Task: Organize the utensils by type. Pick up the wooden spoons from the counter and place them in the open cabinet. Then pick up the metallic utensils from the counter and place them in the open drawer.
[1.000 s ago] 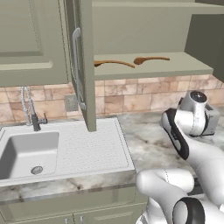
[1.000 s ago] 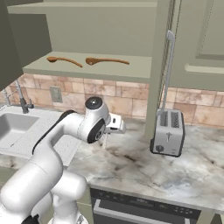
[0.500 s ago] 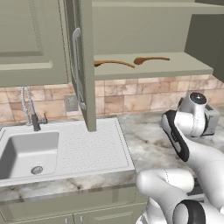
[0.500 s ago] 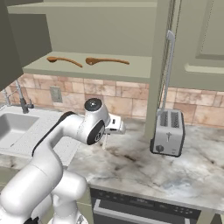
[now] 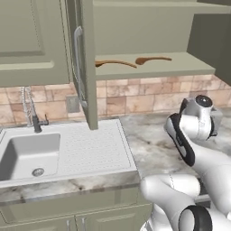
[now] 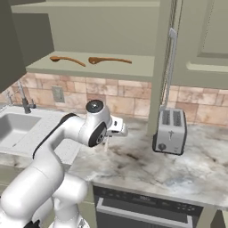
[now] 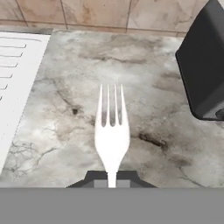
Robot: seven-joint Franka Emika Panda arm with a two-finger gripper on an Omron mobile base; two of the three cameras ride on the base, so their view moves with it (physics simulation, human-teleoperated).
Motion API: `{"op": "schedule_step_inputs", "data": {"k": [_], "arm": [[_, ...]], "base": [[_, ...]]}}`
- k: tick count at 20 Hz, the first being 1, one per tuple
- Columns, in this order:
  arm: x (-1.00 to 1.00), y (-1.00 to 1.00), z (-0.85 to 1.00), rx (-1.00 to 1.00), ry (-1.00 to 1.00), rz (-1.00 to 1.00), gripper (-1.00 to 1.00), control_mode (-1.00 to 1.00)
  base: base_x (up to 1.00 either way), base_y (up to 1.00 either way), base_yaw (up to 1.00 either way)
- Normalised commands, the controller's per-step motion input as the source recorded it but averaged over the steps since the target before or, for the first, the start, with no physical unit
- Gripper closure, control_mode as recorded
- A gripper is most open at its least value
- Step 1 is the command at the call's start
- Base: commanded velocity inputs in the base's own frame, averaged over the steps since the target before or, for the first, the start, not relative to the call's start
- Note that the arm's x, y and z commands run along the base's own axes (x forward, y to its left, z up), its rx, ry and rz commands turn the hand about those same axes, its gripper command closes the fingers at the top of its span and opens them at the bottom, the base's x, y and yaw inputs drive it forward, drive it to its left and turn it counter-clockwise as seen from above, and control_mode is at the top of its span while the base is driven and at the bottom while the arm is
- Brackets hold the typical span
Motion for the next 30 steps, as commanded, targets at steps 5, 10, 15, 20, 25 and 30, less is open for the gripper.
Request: {"op": "schedule_step_inputs", "data": {"k": [5, 10, 15, 20, 25, 30], "arm": [[0.00, 0.00, 0.00, 0.00, 0.00, 0.00, 1.00, 1.00], [0.00, 0.00, 0.00, 0.00, 0.00, 0.00, 1.00, 1.00], [0.00, 0.00, 0.00, 0.00, 0.00, 0.00, 1.00, 1.00], [0.00, 0.00, 0.00, 0.00, 0.00, 0.00, 1.00, 1.00], [0.00, 0.00, 0.00, 0.00, 0.00, 0.00, 1.00, 1.00], [0.00, 0.00, 0.00, 0.00, 0.00, 0.00, 1.00, 1.00]], "base": [[-0.64, 0.06, -0.34], [-0.52, 0.16, -0.68], [-0.32, 0.20, -0.89], [-0.15, 0.07, -0.89], [0.05, 0.10, -0.81], [0.30, 0.46, -0.35]]}}
